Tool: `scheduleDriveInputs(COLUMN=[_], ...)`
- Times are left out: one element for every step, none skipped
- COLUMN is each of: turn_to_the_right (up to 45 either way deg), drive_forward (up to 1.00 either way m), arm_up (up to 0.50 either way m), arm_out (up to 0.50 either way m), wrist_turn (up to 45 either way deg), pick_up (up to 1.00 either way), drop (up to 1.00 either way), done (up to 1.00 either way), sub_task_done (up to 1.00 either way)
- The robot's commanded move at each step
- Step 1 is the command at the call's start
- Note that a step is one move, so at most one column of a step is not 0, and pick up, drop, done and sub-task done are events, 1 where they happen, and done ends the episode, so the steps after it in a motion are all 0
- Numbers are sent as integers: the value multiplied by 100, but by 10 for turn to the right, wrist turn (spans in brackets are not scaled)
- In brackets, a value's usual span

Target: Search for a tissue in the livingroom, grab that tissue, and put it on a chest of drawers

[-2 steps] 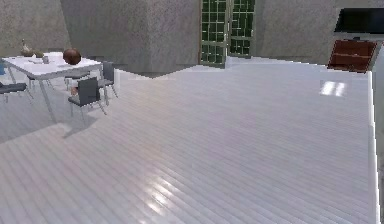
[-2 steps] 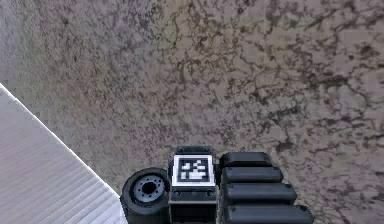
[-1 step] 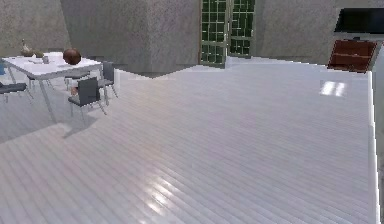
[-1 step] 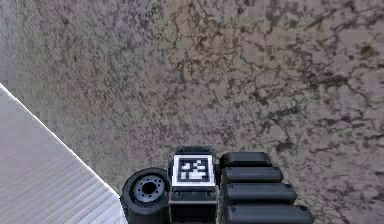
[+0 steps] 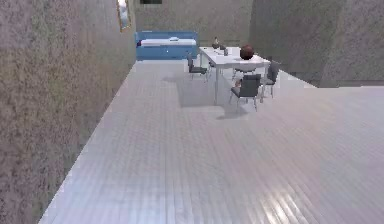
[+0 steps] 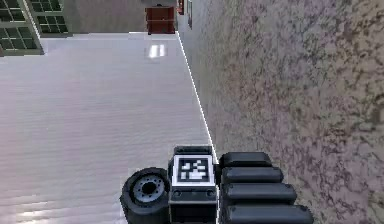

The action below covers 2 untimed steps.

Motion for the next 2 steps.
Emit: scheduleDriveInputs(turn_to_the_right=[450,0], drive_forward=[0,35], arm_up=[0,0], arm_out=[0,0], wrist_turn=[0,0], pick_up=[0,0], drop=[0,0], done=[0,0], sub_task_done=[0,0])
